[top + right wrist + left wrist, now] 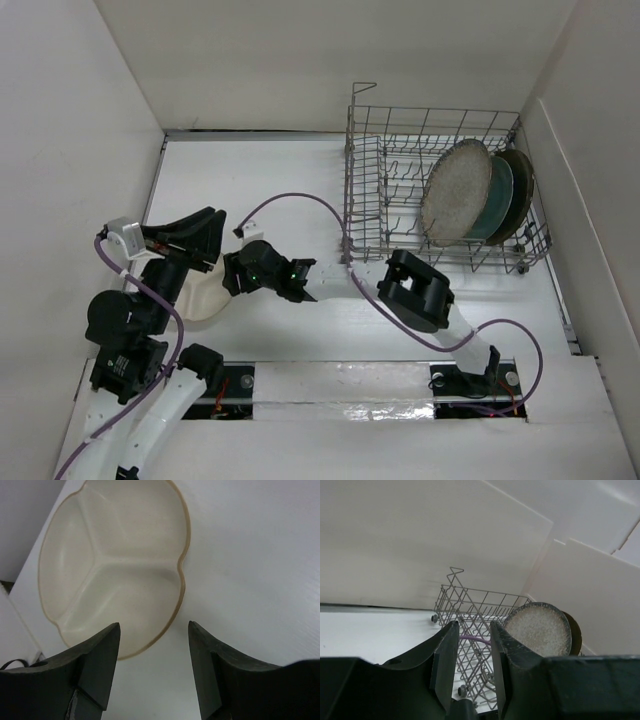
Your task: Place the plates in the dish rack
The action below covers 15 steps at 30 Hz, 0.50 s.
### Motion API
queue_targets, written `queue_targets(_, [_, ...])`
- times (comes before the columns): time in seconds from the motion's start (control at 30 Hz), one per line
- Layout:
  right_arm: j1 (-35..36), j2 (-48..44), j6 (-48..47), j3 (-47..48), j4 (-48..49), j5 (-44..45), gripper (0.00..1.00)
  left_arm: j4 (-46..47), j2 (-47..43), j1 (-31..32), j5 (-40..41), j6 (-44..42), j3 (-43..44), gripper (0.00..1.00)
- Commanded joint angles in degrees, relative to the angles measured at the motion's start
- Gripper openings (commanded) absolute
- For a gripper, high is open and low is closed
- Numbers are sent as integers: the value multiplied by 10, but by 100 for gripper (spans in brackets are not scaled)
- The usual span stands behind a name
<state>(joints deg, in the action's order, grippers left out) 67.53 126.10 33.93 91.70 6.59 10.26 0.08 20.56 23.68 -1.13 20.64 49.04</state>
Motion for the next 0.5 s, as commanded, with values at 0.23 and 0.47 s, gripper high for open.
queue_targets(0.23, [1,96,27,110,-31,-16,54,36,-7,2,0,-21,-32,31])
queue_targets(0.47, [1,117,49,104,-14,-20,25,40,-3,2,2,-22,-50,31])
